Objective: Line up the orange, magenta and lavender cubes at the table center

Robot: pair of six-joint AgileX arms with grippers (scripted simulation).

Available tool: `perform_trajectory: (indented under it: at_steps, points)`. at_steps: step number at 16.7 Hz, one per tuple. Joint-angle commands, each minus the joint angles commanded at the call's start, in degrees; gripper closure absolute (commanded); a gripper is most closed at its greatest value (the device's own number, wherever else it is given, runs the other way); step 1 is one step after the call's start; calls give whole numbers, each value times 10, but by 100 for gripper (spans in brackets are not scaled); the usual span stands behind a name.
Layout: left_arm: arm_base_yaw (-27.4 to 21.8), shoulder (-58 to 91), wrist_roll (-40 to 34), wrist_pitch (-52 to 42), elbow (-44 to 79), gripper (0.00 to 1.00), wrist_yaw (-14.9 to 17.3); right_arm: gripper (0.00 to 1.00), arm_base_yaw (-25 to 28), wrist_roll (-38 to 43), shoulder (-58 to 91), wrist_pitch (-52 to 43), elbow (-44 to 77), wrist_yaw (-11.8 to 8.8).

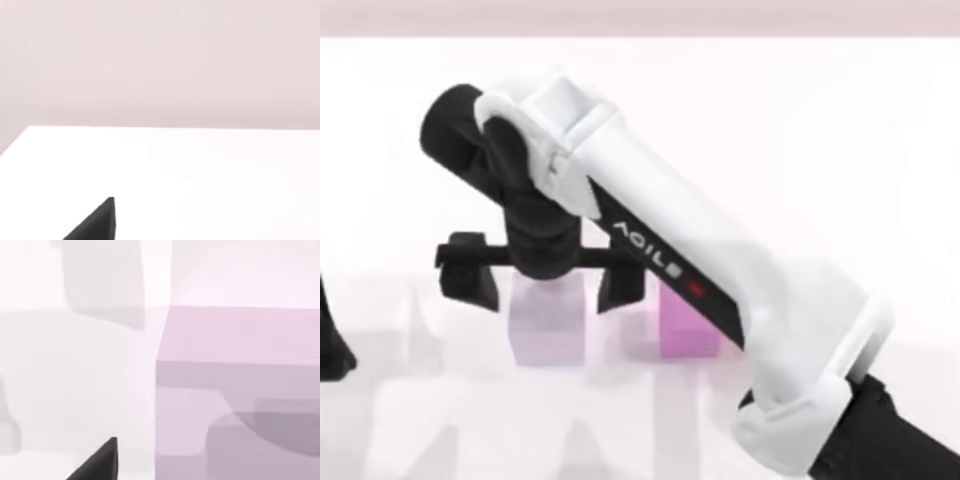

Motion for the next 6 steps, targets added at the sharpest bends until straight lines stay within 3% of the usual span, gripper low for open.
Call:
perform_trajectory:
  at_steps: [6]
  points:
    - [0,0,0,0,0,0,0,0,4,0,-95,3,-101,-2]
